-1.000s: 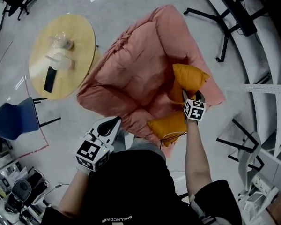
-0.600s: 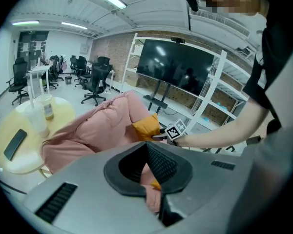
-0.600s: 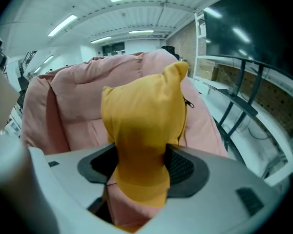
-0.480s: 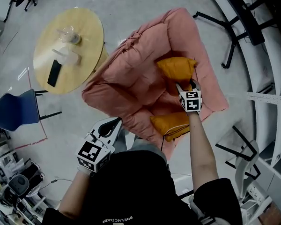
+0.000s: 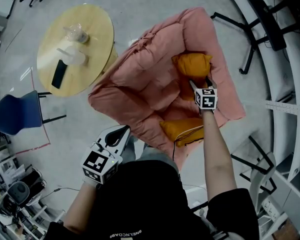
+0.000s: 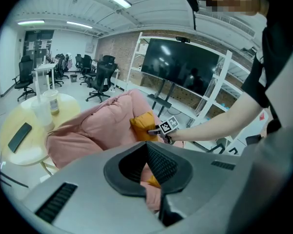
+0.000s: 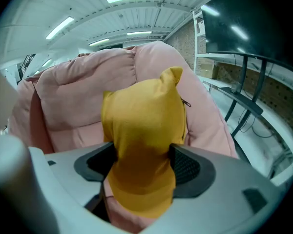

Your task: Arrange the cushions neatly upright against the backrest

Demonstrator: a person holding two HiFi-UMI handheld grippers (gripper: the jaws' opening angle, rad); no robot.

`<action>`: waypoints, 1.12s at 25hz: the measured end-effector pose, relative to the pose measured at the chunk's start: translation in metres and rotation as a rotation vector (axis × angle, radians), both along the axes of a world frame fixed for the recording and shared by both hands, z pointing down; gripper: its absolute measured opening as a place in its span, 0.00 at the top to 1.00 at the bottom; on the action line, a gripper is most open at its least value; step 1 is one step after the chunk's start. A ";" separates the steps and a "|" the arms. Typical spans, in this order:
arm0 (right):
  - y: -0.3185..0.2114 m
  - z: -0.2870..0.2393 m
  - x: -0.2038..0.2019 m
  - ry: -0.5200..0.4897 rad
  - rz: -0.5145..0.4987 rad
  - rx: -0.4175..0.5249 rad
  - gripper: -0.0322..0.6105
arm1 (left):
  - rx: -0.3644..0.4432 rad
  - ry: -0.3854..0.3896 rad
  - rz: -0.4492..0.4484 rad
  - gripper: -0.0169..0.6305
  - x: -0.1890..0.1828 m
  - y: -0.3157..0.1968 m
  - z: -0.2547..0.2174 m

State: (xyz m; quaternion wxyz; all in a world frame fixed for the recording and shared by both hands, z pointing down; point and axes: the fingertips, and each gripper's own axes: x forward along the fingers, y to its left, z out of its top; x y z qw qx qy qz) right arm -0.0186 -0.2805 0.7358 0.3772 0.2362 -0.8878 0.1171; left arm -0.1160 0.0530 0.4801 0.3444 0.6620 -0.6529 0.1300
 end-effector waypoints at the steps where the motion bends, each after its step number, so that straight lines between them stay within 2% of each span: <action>1: 0.000 0.000 -0.001 -0.005 -0.004 -0.008 0.38 | 0.000 0.001 -0.001 0.95 0.000 0.000 0.000; 8: 0.012 -0.009 0.006 -0.030 -0.037 -0.052 0.29 | 0.011 0.004 0.027 0.95 0.006 -0.001 0.000; 16: 0.023 -0.047 0.033 -0.181 0.017 -0.116 0.28 | 0.027 0.009 0.089 0.95 0.012 -0.006 -0.002; 20: 0.043 -0.062 0.063 -0.253 0.057 -0.219 0.28 | 0.041 0.029 0.165 0.95 0.017 -0.016 -0.003; 24: 0.097 -0.054 0.086 -0.198 -0.078 -0.355 0.28 | 0.048 0.048 0.239 0.95 0.026 -0.027 -0.003; 28: 0.167 -0.028 0.121 -0.031 -0.243 -0.505 0.28 | 0.046 0.070 0.302 0.95 0.035 -0.035 -0.001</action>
